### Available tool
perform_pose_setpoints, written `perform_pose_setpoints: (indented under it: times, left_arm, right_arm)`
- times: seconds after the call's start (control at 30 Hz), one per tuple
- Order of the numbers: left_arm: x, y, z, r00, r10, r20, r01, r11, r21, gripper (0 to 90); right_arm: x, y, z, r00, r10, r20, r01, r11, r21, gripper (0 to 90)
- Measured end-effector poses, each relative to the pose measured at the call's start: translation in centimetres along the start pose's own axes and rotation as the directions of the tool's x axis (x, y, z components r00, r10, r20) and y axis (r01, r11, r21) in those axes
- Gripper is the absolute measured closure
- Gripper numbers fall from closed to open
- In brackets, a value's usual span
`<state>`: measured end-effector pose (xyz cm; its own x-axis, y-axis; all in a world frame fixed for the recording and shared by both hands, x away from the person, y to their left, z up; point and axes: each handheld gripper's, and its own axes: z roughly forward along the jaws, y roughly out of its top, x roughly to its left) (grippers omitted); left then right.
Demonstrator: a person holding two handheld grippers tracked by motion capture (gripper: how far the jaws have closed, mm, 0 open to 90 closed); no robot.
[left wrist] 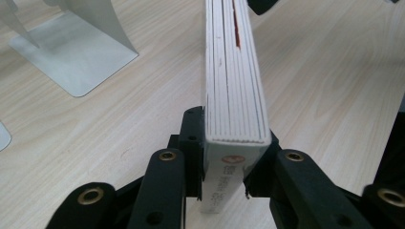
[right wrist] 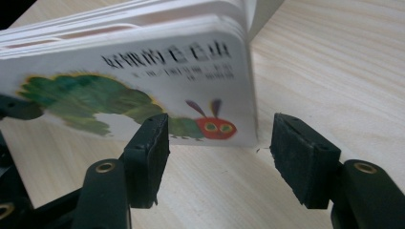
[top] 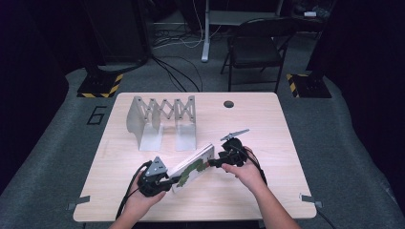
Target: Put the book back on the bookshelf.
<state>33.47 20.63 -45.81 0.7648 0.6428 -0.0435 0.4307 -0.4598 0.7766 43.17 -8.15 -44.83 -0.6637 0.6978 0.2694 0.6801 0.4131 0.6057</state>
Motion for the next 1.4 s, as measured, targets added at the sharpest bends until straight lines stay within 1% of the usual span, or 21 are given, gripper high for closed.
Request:
perform_pose_setpoints:
  times: [0.03, 0.13, 0.2, 0.3, 0.43, 0.53, 0.6, 0.7, 0.77, 0.87, 0.9, 0.93, 1.0, 1.03, 1.07, 1.13, 1.17, 1.2, 1.27, 1.33, 1.4]
  left_arm:
    - [-0.1, -0.1, -0.1, 0.9999, 0.005, -0.011, -0.005, 1.0000, 0.000, 74.0]
    - [-0.2, -0.1, -0.7, 0.9998, 0.016, -0.006, -0.016, 0.9998, 0.014, 74.3]
    - [-0.2, -0.2, -1.1, 0.9994, 0.029, -0.017, -0.028, 0.9994, 0.022, 74.2]
    - [-0.1, -0.6, -1.5, 0.9998, 0.018, -0.003, -0.018, 0.9994, 0.028, 74.1]
    - [-0.3, -0.8, -1.6, 0.9994, 0.035, 0.000, -0.035, 0.9988, 0.036, 73.4]
    - [-0.5, -0.8, -1.6, 0.9992, 0.041, 0.003, -0.041, 0.9983, 0.042, 73.4]
    - [-0.5, -0.8, -1.8, 0.9982, 0.059, 0.011, -0.059, 0.9965, 0.059, 73.7]
    - [-0.4, -1.0, -1.9, 0.9986, 0.051, 0.018, -0.052, 0.9974, 0.049, 74.0]
    - [-0.3, -1.1, -2.0, 0.9978, 0.063, 0.020, -0.064, 0.9969, 0.045, 73.8]
    - [-0.4, -1.2, -2.0, 0.9980, 0.062, 0.015, -0.062, 0.9972, 0.041, 73.2]
    - [-0.4, -1.2, -2.0, 0.9981, 0.061, 0.013, -0.062, 0.9972, 0.041, 73.2]
    - [-0.4, -1.2, -2.0, 0.9982, 0.059, 0.012, -0.059, 0.9973, 0.043, 73.3]
    - [-0.3, -1.2, -2.0, 0.9990, 0.044, 0.001, -0.044, 0.9984, 0.036, 73.4]
    - [-0.2, -1.2, -2.1, 0.9994, 0.035, 0.003, -0.035, 0.9988, 0.035, 73.3]
    - [-0.2, -1.2, -2.1, 0.9996, 0.028, 0.003, -0.028, 0.9990, 0.036, 73.3]
    - [-0.2, -1.2, -2.0, 0.9998, 0.020, -0.002, -0.020, 0.9993, 0.033, 73.3]
    - [-0.2, -1.2, -2.0, 0.9999, 0.013, -0.006, -0.013, 0.9994, 0.032, 73.4]
    - [-0.1, -1.2, -2.0, 0.9999, 0.013, -0.004, -0.012, 0.9993, 0.034, 73.4]
    - [-0.1, -1.2, -2.0, 1.0000, 0.005, 0.000, -0.005, 0.9996, 0.029, 73.8]
    - [0.0, -1.2, -2.0, 0.9999, 0.010, 0.003, -0.010, 0.9994, 0.034, 74.1]
    - [0.0, -1.2, -2.0, 0.9999, 0.010, 0.005, -0.011, 0.9994, 0.032, 74.1]
  right_arm:
    - [-0.1, 0.0, 0.1, 1.0000, 0.003, 0.000, -0.003, 1.000, -0.001, 37.8]
    - [-0.4, 0.3, 0.3, 0.9998, 0.022, 0.001, -0.022, 1.000, -0.010, 37.8]
    - [-0.6, 0.4, 0.4, 0.9998, 0.020, 0.008, -0.020, 1.000, -0.014, 37.9]
    - [-0.7, 0.4, 0.5, 0.9989, 0.031, 0.035, -0.031, 0.999, -0.016, 37.9]
    - [-0.9, 0.4, 0.5, 0.9976, 0.036, 0.060, -0.034, 0.999, -0.028, 37.7]
    - [-1.2, 0.5, 0.2, 0.9962, 0.052, 0.070, -0.048, 0.997, -0.058, 37.7]
    - [-1.3, 0.6, 0.1, 0.9949, 0.062, 0.079, -0.057, 0.996, -0.066, 37.7]
    - [-1.5, 0.8, 0.1, 0.9947, 0.064, 0.081, -0.057, 0.995, -0.087, 37.7]
    - [-1.4, 0.9, 0.1, 0.9949, 0.065, 0.077, -0.059, 0.994, -0.087, 37.8]
    - [-1.2, 1.2, 0.1, 0.9954, 0.062, 0.073, -0.054, 0.993, -0.103, 38.0]
    - [-1.3, 1.4, -0.1, 0.9968, 0.043, 0.067, -0.036, 0.994, -0.104, 40.8]
    - [-1.2, 1.5, -0.2, 0.9977, 0.044, 0.051, -0.039, 0.995, -0.091, 43.3]
    - [-1.3, 1.7, -0.7, 0.9996, 0.016, 0.022, -0.014, 0.997, -0.077, 43.5]
    - [-1.3, 1.8, -0.8, 0.9999, 0.013, 0.011, -0.012, 0.999, -0.038, 43.5]
    - [-1.3, 1.8, -0.8, 0.9998, -0.009, 0.015, 0.009, 1.000, -0.016, 43.7]
    - [-1.0, 1.8, -0.6, 0.9993, -0.015, 0.034, 0.015, 1.000, 0.008, 44.2]
    - [-1.0, 1.7, -0.4, 0.9988, -0.033, 0.037, 0.033, 0.999, 0.014, 46.4]
    - [-0.7, 1.7, -0.2, 0.9989, -0.044, 0.016, 0.044, 0.998, 0.037, 49.5]
    - [-0.3, 1.8, -0.1, 0.9980, -0.062, -0.011, 0.063, 0.997, 0.054, 50.0]
    - [0.2, 1.9, 0.1, 0.9931, -0.116, -0.018, 0.117, 0.992, 0.054, 49.8]
    - [0.6, 2.0, 0.2, 0.9909, -0.133, -0.021, 0.134, 0.990, 0.045, 47.4]
